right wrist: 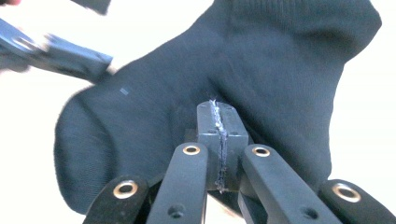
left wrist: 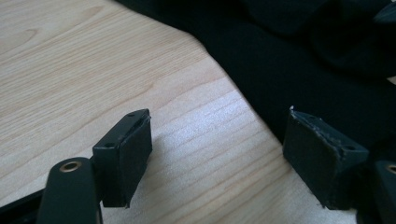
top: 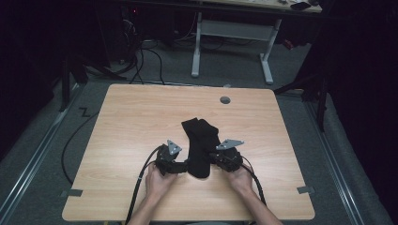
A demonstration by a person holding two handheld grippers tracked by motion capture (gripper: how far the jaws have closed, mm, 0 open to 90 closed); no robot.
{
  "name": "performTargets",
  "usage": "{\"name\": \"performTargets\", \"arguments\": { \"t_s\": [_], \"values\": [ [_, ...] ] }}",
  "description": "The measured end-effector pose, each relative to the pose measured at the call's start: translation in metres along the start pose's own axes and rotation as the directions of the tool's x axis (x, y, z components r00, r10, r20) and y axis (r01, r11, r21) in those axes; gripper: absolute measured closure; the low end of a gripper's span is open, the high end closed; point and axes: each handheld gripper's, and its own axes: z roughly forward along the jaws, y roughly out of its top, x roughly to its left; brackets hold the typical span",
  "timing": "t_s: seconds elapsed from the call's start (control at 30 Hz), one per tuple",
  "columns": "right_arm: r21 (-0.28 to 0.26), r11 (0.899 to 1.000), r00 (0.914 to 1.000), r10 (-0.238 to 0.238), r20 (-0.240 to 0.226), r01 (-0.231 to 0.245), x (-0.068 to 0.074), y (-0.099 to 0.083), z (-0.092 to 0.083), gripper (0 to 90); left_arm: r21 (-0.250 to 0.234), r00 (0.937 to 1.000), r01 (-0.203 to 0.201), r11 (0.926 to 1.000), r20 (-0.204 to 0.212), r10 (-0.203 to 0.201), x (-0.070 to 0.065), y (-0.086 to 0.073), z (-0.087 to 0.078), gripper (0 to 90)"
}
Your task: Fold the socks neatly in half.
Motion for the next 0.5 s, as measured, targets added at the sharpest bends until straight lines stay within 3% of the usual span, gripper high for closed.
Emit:
{"name": "performTargets", "arguments": {
  "t_s": [0.03, 0.13, 0.17, 0.5],
  "values": [
    [-0.035, 0.999, 0.9999, 0.001, -0.017, -0.001, 0.004, 0.004, -0.008, 89.7, -0.001, 1.0000, -0.001, 1.0000, 0.001, 0.001, 0.000, 0.000, 0.000, 24.3],
    [-0.065, 0.998, 0.9996, -0.020, -0.019, 0.018, 0.009, 0.009, -0.017, 89.7, -0.001, 1.0000, -0.001, 1.0000, 0.001, 0.001, 0.000, 0.001, 0.001, 24.3],
    [-0.108, 0.994, 0.9988, -0.016, -0.045, 0.011, 0.012, 0.015, -0.024, 89.7, -0.001, 1.0000, -0.001, 1.0000, 0.001, 0.001, 0.000, 0.001, 0.001, 24.3],
    [-0.145, 0.989, 0.9951, -0.022, -0.096, 0.008, 0.021, 0.031, -0.024, 89.8, -0.001, 1.0000, -0.001, 1.0000, 0.001, 0.001, 0.000, 0.001, 0.001, 24.3]
  ]
}}
